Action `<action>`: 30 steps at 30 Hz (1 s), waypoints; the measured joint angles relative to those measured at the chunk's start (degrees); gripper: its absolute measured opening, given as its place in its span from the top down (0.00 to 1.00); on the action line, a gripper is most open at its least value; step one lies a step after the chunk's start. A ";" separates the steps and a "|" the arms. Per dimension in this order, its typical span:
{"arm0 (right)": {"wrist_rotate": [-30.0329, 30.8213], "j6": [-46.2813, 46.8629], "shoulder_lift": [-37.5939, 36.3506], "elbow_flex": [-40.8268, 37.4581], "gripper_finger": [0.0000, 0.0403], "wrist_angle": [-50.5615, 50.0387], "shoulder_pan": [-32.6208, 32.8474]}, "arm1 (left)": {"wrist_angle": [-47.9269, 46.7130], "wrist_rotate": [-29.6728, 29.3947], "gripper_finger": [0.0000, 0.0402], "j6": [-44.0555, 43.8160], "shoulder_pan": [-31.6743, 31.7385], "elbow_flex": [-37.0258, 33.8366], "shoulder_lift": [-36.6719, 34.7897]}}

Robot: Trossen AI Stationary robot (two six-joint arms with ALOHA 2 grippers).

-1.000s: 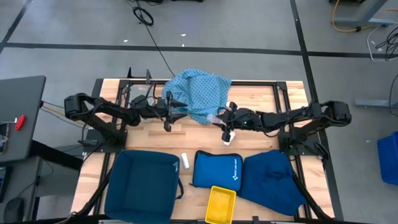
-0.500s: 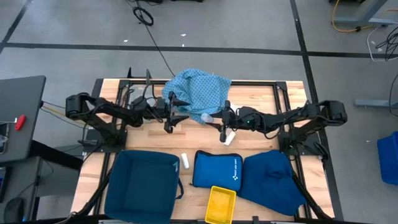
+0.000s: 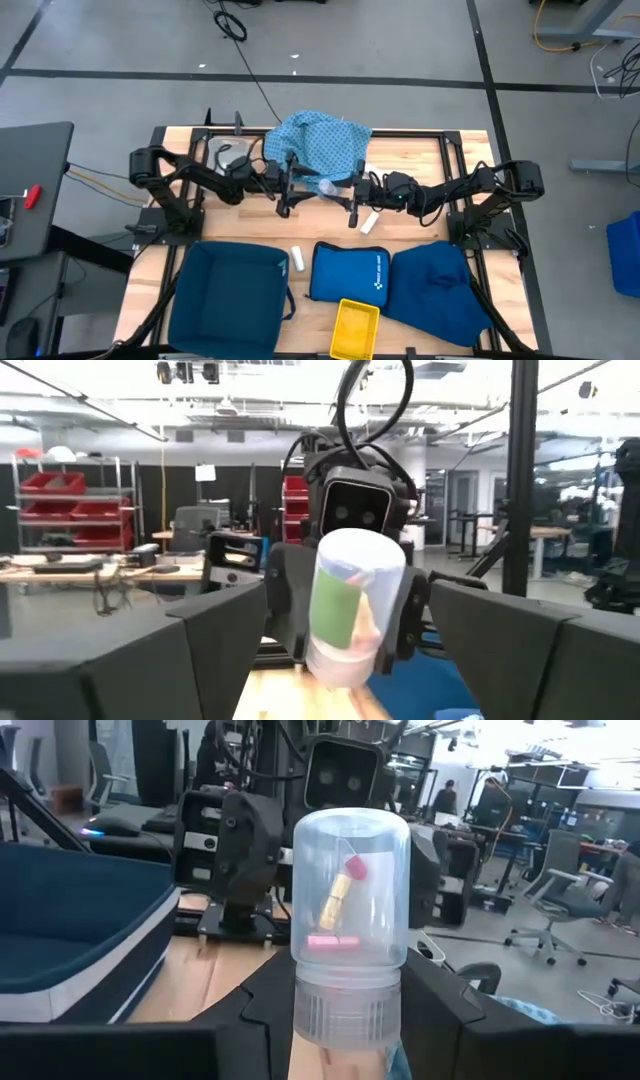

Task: Pick & place medical supplies in basket/bin
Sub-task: Put the transparent pill bottle into the gray bin

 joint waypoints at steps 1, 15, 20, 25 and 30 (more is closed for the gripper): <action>0.00 0.02 0.00 0.00 0.66 0.00 0.00 | 0.52 -0.01 0.28 -0.35 0.00 0.48 0.78; -0.63 0.02 0.00 0.00 0.66 0.20 0.00 | 5.44 3.28 0.29 -3.01 -0.62 9.71 10.88; -0.63 0.02 0.00 0.00 0.66 0.11 0.00 | 5.34 3.57 0.36 -2.73 -1.16 12.22 13.30; 0.01 0.85 0.01 -0.04 0.66 -0.42 -0.02 | 6.10 2.60 0.51 -0.63 -1.51 12.74 14.40; 0.16 1.95 -0.02 -0.04 0.66 -1.05 -0.08 | 6.15 2.92 0.63 1.08 -1.49 12.71 14.40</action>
